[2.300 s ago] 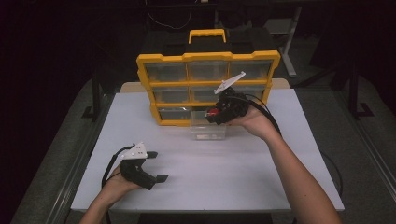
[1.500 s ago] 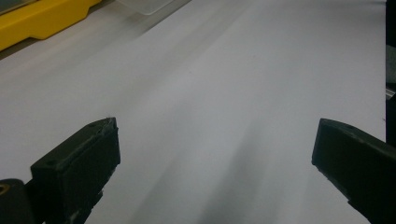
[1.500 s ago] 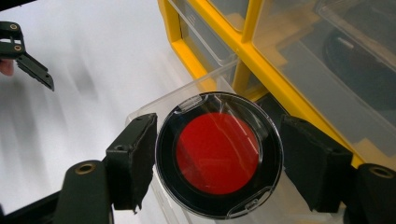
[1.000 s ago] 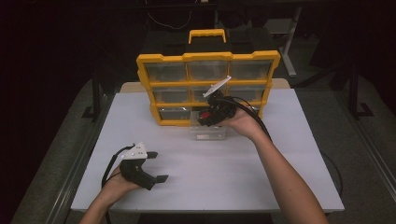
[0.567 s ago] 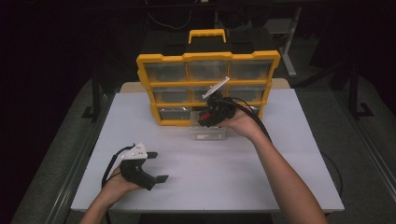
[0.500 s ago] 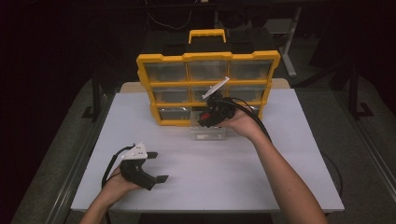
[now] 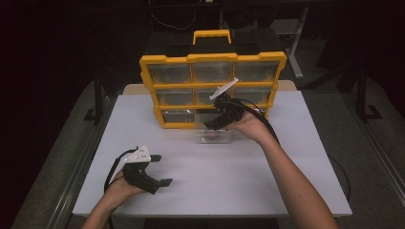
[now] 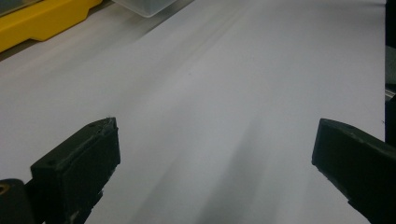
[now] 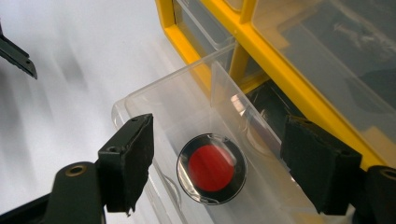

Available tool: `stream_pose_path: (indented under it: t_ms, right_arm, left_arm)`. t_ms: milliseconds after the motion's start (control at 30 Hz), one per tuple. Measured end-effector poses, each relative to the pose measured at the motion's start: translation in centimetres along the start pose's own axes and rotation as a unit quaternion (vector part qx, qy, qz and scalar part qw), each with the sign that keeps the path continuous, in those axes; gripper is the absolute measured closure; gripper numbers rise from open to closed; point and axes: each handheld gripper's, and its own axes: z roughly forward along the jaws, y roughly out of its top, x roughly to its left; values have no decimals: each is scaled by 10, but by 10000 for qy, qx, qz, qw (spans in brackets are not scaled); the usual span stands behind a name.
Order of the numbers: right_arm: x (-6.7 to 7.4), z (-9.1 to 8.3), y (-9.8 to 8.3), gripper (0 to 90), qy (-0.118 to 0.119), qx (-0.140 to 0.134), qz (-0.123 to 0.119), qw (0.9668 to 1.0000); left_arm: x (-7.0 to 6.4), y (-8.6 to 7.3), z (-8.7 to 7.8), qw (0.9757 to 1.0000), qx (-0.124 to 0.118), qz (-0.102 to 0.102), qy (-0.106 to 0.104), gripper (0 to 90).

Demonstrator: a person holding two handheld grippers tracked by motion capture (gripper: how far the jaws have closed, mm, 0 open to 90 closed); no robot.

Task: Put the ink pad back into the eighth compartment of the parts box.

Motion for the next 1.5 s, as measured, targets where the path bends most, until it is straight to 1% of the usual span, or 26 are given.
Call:
stream_pose_path:
  t_ms: [133,167,300,433,600,733,900,1167,1300,1400,1500]
  right_arm:
    - [-2,-6,-2,248,-20,-80,50,10000]
    - [-2,-7,-3,248,-19,-97,28,9999]
    - [-3,-12,-6,245,-18,-128,67,9999]
    - [-5,-17,-10,236,-65,-176,83,9998]
    - [-6,-24,-16,226,-85,-192,125,9997]
    - [-7,-30,-23,210,-127,-202,139,9996]
    - [-8,-34,-31,180,-176,-260,174,9994]
    - [-8,-39,-44,129,-262,-243,276,9990]
    - [-7,-41,-52,126,-335,-259,308,9986]
    - [-7,-44,-59,123,-319,-303,370,9983]
    - [-6,-44,-65,103,-348,-309,358,9983]
  left_arm:
    - [0,0,0,10000,-12,0,4,5]
    - [1,0,0,10000,-16,-12,5,5]
    - [4,0,0,10000,-12,4,6,5]
    - [8,1,-1,10000,-45,-15,49,5]
    - [12,0,-3,9999,-102,-56,71,5]
    - [15,0,-2,9999,-88,-59,67,5]
    - [15,-1,-2,9999,-105,-66,53,5]
    - [15,-1,-1,9999,-90,-57,42,5]
    - [14,-1,-1,9999,-88,-57,41,5]
    - [14,-1,-1,9999,-79,-49,43,5]
    - [14,-1,-1,9999,-75,-53,41,5]
